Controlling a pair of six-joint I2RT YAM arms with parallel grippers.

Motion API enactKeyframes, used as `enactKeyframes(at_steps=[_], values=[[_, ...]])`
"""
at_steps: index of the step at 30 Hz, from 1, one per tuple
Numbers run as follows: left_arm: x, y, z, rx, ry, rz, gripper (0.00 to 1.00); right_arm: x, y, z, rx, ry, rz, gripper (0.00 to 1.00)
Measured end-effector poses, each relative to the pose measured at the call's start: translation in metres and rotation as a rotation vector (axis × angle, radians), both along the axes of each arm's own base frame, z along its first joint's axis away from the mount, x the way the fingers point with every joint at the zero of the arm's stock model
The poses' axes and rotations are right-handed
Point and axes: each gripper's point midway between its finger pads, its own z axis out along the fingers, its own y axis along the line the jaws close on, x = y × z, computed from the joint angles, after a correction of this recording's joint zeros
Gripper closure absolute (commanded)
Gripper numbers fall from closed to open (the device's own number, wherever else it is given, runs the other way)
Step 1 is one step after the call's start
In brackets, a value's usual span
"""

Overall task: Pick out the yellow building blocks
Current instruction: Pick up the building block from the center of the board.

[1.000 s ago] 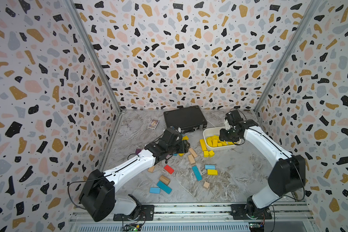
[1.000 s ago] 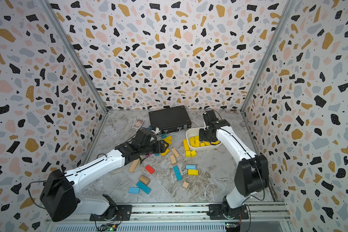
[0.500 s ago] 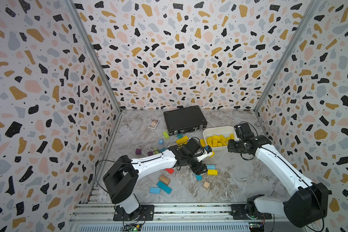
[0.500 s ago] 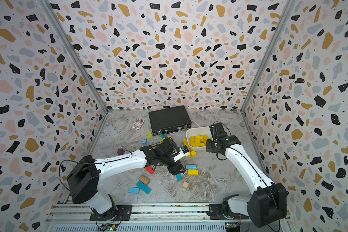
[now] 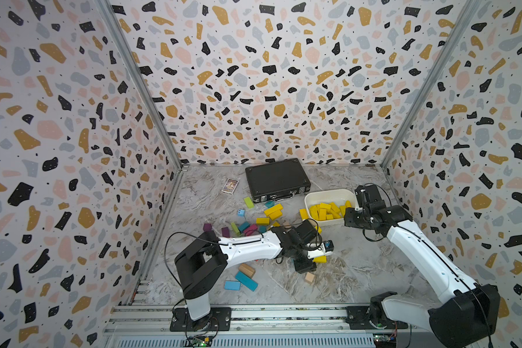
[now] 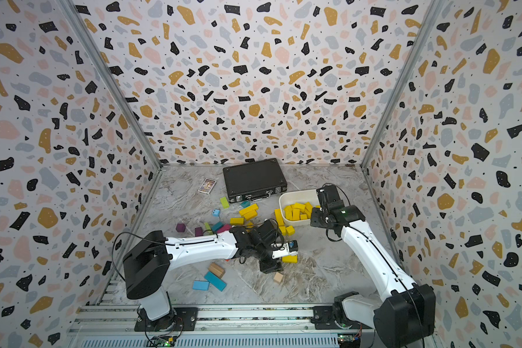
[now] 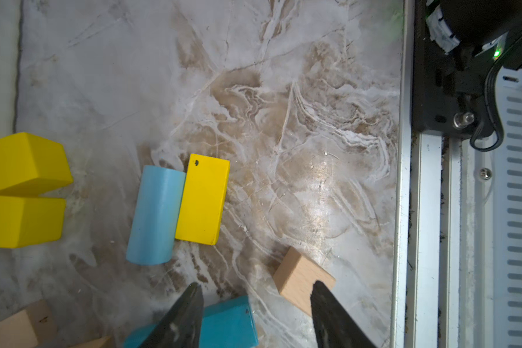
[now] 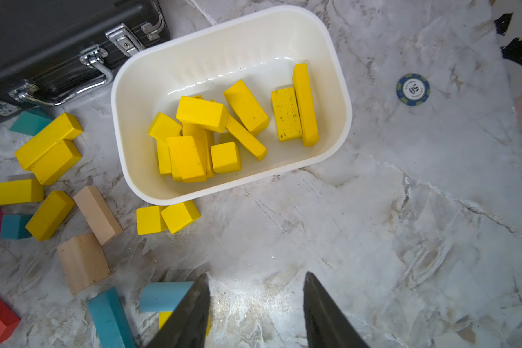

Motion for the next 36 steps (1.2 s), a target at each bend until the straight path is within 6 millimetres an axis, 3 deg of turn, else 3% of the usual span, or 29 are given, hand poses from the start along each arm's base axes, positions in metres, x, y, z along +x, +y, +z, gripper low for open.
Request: enactKeyframes(at_steps=[7, 28, 36], values=[[0.012, -0.017, -0.011, 0.007, -0.046, -0.033, 0.40, -0.003, -0.007, 0.013, -0.014, -0.046, -0.021, 0.48], [0.034, -0.038, -0.037, 0.059, -0.090, -0.035, 0.34, -0.014, -0.012, 0.003, -0.027, -0.014, -0.030, 0.48], [0.035, -0.040, -0.048, 0.091, -0.083, -0.055, 0.39, -0.014, -0.012, 0.003, -0.027, -0.014, -0.030, 0.48]])
